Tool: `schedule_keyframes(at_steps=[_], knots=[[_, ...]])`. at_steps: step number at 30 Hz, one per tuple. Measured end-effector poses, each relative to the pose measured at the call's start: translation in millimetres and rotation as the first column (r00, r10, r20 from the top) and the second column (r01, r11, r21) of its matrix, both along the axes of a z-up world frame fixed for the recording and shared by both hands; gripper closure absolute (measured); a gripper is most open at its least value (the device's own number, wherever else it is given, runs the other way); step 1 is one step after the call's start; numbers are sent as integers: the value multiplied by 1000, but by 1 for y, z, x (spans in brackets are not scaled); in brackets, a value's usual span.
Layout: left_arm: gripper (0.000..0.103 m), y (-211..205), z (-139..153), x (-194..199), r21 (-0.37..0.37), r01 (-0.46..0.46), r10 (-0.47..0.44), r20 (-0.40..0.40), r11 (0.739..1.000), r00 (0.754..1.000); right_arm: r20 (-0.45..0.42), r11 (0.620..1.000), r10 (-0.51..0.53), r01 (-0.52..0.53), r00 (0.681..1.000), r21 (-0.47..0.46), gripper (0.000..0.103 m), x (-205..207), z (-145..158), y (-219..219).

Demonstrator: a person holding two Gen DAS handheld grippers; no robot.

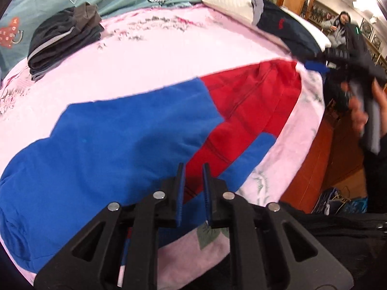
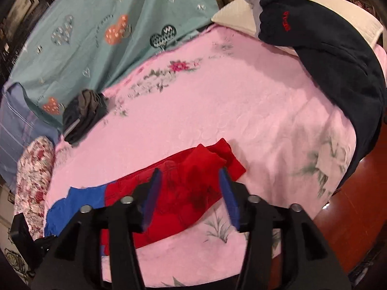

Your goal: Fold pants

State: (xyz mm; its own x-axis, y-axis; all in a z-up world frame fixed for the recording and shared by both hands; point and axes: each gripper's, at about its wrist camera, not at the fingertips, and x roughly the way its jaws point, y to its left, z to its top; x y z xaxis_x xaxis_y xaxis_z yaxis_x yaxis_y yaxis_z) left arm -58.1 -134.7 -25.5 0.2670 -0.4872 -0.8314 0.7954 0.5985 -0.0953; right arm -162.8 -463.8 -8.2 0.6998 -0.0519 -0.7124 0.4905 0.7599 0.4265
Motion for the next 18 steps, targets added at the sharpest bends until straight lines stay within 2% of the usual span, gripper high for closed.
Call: schedule_keyframes(at_steps=[1, 3, 4, 5, 6, 7, 9, 12, 14, 16, 18], knots=[[90, -2, -3, 1, 8, 0, 0, -2, 1000, 1000, -60, 1000, -11, 10, 998, -12, 46, 9, -4, -2], [90, -3, -9, 3, 12, -3, 3, -6, 1000, 1000, -116, 999, -23, 25, 993, 20, 47, 20, -15, -6], [89, -3, -10, 2, 7, -4, 4, -1, 1000, 1000, -130, 999, -19, 23, 991, 31, 54, 23, -20, -6], [89, -3, -10, 2, 5, -3, 3, 5, 1000, 1000, -144, 999, 0, 7, 990, 43, 68, 30, -27, -6], [89, -3, -10, 1, 6, -4, 4, 8, 1000, 1000, -149, 998, 20, -12, 989, 55, 87, 35, -30, -5], [89, -4, -10, 0, 6, -5, 5, 10, 1000, 1000, -155, 999, 25, -18, 988, 46, 94, 38, -31, -4], [89, -3, -7, 1, 0, -13, 13, 15, 1000, 1000, -102, 1000, 28, -26, 994, 16, 98, 39, -18, -1], [89, 3, 2, 2, -40, -39, 40, 32, 998, 999, 93, 997, 82, -80, 992, -23, 98, 28, 25, 4], [86, 4, 8, 2, -61, -40, 43, 46, 997, 998, 161, 993, 99, -88, 982, -75, 98, 17, 44, 4], [77, 2, 5, 1, -55, -37, 40, 49, 998, 998, 123, 996, 79, -72, 989, -60, 98, 15, 31, -8], [77, -3, -3, 3, -37, -34, 35, 24, 999, 999, 33, 998, 56, -55, 998, -32, 98, 19, -1, -22]])
